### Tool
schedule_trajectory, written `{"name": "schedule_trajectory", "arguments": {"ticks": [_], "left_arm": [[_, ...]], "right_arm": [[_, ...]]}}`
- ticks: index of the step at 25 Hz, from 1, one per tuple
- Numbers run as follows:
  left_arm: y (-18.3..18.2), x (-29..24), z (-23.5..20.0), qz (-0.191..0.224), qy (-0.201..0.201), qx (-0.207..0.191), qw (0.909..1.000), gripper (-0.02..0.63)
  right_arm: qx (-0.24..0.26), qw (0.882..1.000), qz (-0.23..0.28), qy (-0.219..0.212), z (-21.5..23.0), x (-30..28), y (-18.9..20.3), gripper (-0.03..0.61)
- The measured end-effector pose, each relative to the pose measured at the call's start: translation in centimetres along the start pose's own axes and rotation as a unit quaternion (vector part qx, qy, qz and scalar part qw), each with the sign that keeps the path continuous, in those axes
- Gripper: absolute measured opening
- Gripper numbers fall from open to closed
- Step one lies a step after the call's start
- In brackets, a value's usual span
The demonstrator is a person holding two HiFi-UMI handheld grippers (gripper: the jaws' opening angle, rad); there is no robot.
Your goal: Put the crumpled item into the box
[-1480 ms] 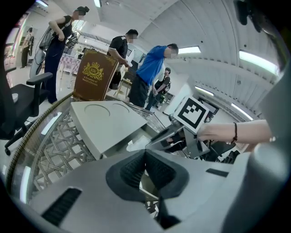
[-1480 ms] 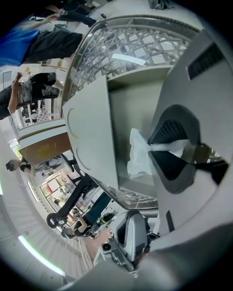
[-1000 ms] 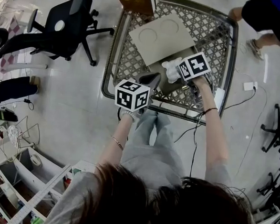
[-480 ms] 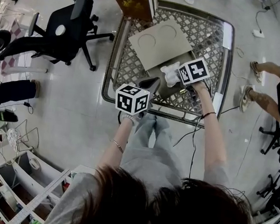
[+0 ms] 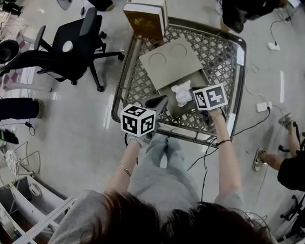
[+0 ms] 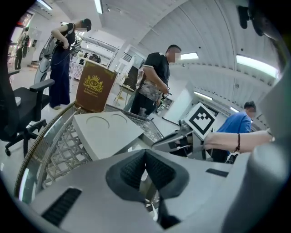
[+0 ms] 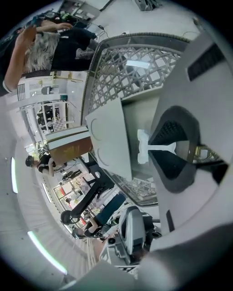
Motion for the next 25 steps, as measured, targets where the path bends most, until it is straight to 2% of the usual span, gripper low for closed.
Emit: {"name": "schedule_trajectory", "arguments": {"ticks": [5, 11, 15, 19, 25], "left_arm": [[-1.1, 1.4, 0.7, 0.017, 0.004, -0.008, 0.9998, 0.017], [-2.7, 3.9, 2.3, 0.046, 0.015, -0.03, 0.9984, 0.017], [-4.7, 5.6, 3.7, 0.074, 0.026, -0.054, 0.9954, 0.017], [-6.8, 7.1, 5.4, 0.103, 0.04, -0.073, 0.9911, 0.017], [-9.6, 9.2, 8.0, 0.144, 0.052, -0.105, 0.9826, 0.017]], "right_arm": [[-0.017, 0.999, 0.049, -0.008, -1.2, 2.3, -0.1, 0.026], [-0.036, 0.988, 0.147, -0.019, -3.1, 7.0, -0.7, 0.021], [-0.021, 0.976, 0.215, -0.019, -4.2, 10.8, -1.5, 0.021], [-0.007, 0.959, 0.282, -0.015, -5.1, 14.7, -2.6, 0.021], [0.013, 0.937, 0.348, 0.003, -6.5, 19.5, -3.5, 0.021]]}}
Point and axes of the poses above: the fingertips, and each gripper's own axes: x backward along the fingers, z to its right, y out of its underside, the point moved 5 cm from there along x, backward along the fingers, and after that the axes turned 4 degrees about x, right-handed, at the moved point
